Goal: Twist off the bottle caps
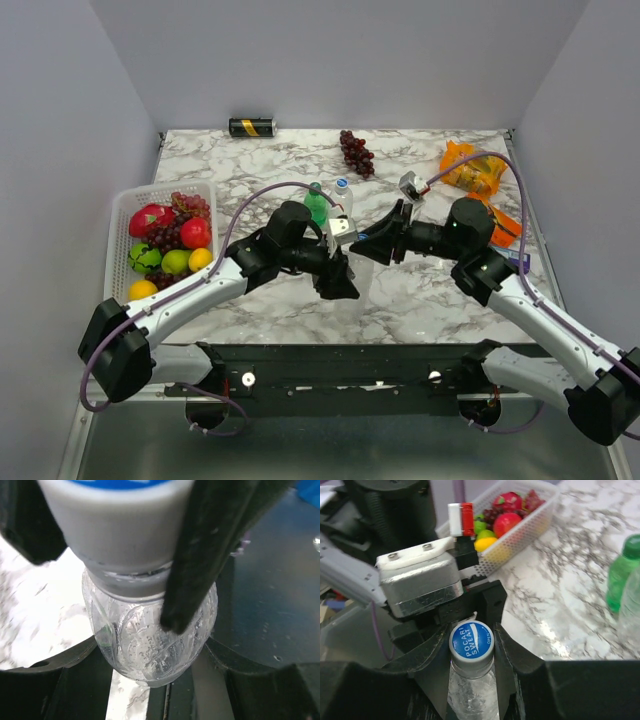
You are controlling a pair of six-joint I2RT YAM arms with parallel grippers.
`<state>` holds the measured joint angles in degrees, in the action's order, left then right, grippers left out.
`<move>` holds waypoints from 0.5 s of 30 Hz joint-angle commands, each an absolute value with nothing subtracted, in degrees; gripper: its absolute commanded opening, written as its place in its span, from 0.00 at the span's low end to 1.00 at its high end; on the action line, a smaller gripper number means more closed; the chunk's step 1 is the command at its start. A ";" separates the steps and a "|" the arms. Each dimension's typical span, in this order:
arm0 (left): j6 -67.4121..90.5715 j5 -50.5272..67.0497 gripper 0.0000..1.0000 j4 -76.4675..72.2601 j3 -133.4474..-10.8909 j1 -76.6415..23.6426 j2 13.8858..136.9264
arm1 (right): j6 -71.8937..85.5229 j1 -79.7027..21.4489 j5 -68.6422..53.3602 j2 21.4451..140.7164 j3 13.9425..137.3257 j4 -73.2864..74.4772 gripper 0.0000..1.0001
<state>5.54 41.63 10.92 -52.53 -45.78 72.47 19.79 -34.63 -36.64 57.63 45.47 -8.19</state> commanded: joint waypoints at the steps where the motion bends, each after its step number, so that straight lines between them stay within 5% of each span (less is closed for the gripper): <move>1: 5.80 58.70 0.40 4.40 -52.56 -46.67 69.00 | 19.51 -32.09 -54.74 55.11 44.30 -15.54 0.36; 15: 14.33 69.08 0.40 -7.12 -49.48 -46.84 69.08 | 34.28 -27.33 -64.51 51.68 41.39 -32.34 0.40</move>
<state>12.69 62.63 -2.26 -49.95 -46.63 70.28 31.07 -28.38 -60.47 52.86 41.60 -26.92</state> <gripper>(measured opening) 0.631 0.421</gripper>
